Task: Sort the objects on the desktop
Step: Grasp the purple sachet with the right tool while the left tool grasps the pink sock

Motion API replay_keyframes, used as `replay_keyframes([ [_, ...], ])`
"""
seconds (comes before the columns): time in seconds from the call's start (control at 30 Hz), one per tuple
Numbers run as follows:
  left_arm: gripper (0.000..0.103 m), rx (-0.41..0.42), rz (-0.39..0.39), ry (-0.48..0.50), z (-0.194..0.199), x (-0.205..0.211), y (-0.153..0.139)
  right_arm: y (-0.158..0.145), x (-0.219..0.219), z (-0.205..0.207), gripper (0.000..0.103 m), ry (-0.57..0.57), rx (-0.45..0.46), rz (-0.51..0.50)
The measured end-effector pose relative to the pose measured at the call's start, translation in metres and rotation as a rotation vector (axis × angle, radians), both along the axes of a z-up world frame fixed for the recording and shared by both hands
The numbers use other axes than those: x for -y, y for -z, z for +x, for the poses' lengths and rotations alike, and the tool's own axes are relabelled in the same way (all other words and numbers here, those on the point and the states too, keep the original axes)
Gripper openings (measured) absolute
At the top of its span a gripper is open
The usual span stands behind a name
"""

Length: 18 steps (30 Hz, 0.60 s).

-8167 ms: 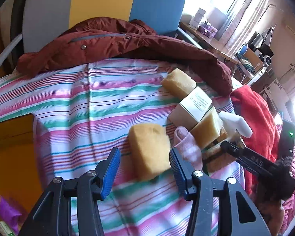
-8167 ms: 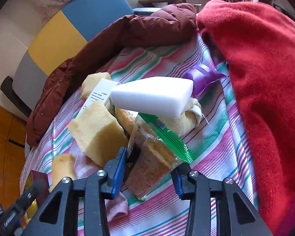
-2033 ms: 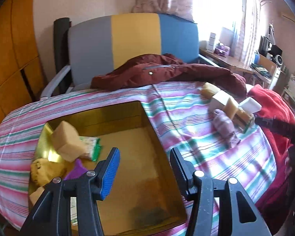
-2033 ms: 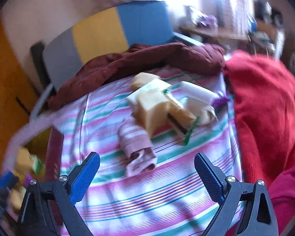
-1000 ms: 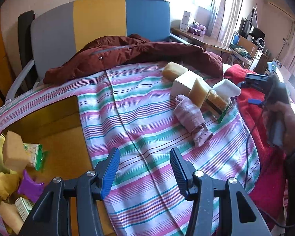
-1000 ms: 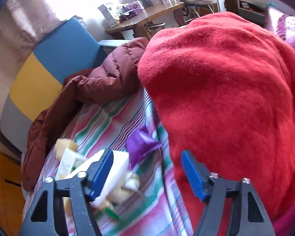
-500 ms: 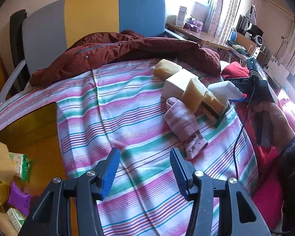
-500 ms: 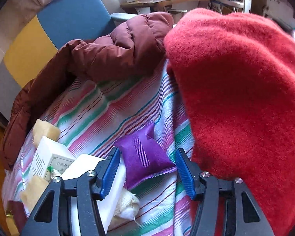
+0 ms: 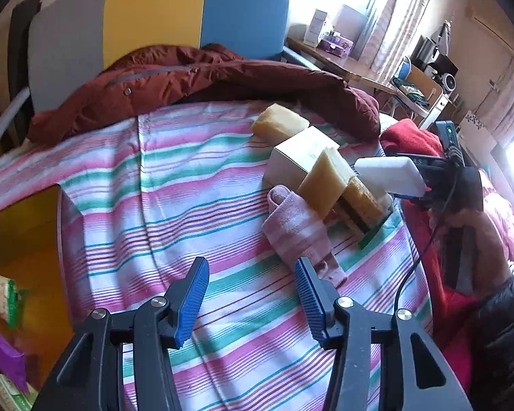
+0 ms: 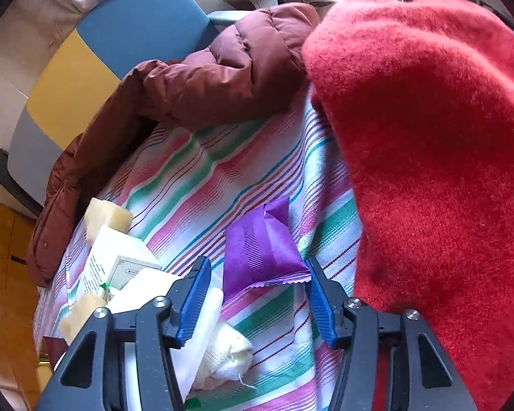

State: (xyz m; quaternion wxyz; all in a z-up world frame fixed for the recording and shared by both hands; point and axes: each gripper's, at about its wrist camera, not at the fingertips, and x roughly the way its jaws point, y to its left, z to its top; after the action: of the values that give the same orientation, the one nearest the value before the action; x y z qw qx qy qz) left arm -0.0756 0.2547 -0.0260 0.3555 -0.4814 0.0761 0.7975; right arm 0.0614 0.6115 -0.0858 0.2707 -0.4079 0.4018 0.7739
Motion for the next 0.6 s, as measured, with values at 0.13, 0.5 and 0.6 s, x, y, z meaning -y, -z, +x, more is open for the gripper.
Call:
replay_keyframes([
  [0.13, 0.052, 0.045, 0.02, 0.001, -0.006, -0.014, 0.007, 0.001, -0.003, 0.004, 0.057, 0.017, 0.008, -0.004],
  [0.5, 0.053, 0.081, -0.012, 0.002, -0.01, -0.067, 0.03, -0.011, 0.004, -0.003, 0.057, -0.007, 0.034, 0.074],
  [0.6, 0.054, 0.085, -0.04, -0.004, -0.013, -0.083, 0.038, -0.012, 0.004, -0.004, 0.057, -0.018, 0.017, 0.065],
])
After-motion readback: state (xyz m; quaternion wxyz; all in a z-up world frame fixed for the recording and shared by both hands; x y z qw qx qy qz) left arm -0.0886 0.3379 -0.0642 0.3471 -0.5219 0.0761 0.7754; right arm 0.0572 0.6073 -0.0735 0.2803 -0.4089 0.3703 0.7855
